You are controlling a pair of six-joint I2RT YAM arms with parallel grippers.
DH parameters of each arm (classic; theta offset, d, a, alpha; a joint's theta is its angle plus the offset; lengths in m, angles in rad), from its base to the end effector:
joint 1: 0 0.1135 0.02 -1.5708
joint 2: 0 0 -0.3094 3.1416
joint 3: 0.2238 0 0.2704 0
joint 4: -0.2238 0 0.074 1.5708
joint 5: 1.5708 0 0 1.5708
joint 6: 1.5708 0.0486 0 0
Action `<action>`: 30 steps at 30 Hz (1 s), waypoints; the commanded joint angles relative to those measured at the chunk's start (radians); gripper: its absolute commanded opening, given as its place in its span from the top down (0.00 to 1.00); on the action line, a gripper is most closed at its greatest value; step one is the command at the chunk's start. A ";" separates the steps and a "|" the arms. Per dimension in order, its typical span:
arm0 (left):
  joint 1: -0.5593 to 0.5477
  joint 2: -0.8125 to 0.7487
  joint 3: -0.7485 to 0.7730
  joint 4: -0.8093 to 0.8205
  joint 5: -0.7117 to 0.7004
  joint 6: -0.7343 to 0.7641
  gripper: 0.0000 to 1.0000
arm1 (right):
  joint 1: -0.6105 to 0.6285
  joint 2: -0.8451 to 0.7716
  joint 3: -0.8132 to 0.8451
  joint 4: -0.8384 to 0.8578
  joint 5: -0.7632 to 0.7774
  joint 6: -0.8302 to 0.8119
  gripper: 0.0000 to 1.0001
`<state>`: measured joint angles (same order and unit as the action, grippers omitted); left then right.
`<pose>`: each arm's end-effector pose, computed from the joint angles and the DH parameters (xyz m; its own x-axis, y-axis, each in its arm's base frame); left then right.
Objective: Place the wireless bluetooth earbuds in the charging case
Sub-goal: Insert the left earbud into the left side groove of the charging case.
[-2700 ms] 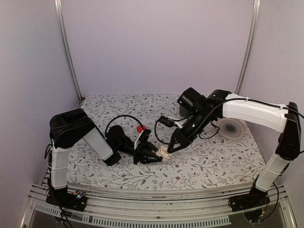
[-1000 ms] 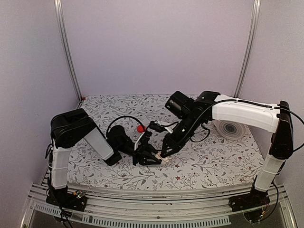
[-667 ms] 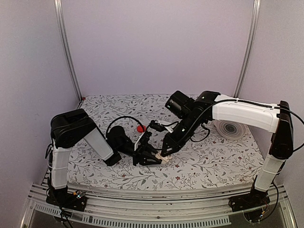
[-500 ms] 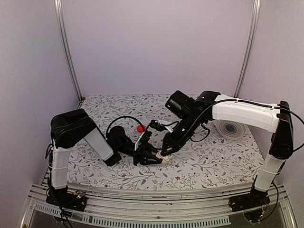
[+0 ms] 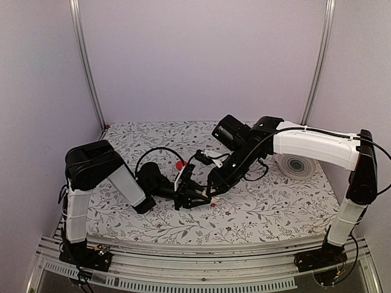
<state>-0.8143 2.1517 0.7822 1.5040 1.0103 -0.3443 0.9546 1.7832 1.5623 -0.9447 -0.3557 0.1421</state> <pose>0.2448 -0.3193 0.1392 -0.2383 -0.0089 -0.9711 0.9373 -0.2640 -0.2276 0.2190 0.3385 0.3069 -0.6454 -0.6816 -0.3449 -0.7606 0.5316 0.3726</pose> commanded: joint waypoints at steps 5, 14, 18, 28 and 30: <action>-0.008 -0.024 -0.017 0.215 -0.112 0.044 1.00 | -0.002 -0.052 -0.002 0.097 0.099 0.100 0.58; -0.007 -0.045 -0.025 0.232 -0.170 0.080 1.00 | -0.003 -0.087 -0.040 0.155 0.146 0.183 0.53; -0.007 -0.047 -0.033 0.251 -0.191 0.079 1.00 | -0.003 -0.119 -0.069 0.185 0.152 0.199 0.55; 0.001 -0.054 -0.022 0.307 -0.207 0.027 1.00 | -0.002 -0.311 -0.270 0.439 0.142 0.193 0.63; 0.002 -0.060 -0.021 0.309 -0.208 0.020 1.00 | -0.002 -0.352 -0.321 0.496 0.141 0.187 0.64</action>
<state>-0.8146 2.1357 0.7544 1.5074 0.8135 -0.2985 0.9546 1.5249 1.3224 -0.6193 -0.2138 0.3374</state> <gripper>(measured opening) 0.221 0.368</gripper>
